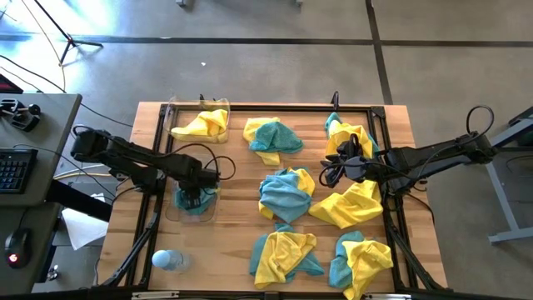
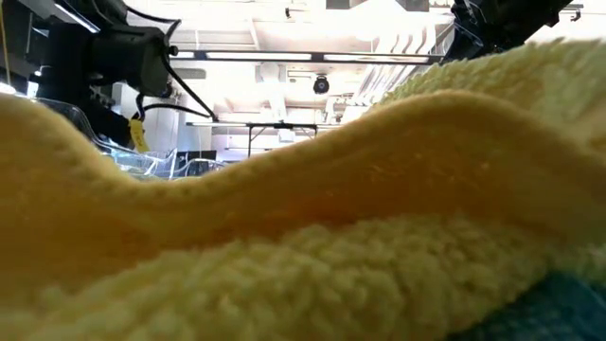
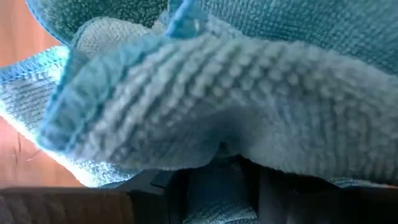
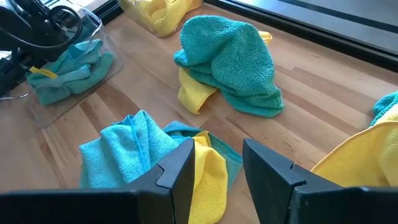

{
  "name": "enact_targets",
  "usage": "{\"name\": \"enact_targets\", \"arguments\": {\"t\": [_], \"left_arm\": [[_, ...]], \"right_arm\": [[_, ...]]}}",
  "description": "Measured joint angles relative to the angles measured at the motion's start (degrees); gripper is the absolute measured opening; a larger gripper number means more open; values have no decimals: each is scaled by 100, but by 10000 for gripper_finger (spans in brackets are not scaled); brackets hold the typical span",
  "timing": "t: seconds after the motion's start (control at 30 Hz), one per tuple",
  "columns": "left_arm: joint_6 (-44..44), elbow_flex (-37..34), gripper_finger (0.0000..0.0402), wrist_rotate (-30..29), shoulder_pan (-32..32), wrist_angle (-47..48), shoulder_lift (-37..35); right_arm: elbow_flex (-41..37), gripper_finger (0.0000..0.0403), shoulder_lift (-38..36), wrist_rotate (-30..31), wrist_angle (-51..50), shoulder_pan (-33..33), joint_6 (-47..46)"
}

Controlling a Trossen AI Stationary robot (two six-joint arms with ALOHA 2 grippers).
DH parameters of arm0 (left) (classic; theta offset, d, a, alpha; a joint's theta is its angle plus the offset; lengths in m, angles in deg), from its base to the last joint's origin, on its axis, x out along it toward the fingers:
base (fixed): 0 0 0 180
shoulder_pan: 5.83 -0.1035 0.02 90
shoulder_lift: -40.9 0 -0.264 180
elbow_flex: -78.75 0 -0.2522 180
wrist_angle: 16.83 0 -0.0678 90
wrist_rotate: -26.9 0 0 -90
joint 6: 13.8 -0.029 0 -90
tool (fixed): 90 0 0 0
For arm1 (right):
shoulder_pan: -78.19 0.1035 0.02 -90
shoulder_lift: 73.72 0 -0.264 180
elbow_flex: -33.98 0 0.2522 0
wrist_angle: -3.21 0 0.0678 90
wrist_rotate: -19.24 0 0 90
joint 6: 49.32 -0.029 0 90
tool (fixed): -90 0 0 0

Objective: Sort microfiber towel by color & place in baskets
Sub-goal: Put the blue microfiber cloth into the bottom transparent bin, then put the yellow microfiber cloth into the top transparent bin

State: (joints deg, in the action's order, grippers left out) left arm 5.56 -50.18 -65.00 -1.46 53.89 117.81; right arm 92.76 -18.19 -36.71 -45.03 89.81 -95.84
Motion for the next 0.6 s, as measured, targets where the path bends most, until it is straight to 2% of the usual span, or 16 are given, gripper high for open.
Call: {"name": "enact_targets", "arguments": {"t": [0.33,0.6], "left_arm": [[408,926,133,-15,11,1300,-681],[771,1665,133,-23,20,1368,-1631]], "right_arm": [[0,129,1,-28,2,1,-39],[0,129,2,-46,2,2,-1161]]}}
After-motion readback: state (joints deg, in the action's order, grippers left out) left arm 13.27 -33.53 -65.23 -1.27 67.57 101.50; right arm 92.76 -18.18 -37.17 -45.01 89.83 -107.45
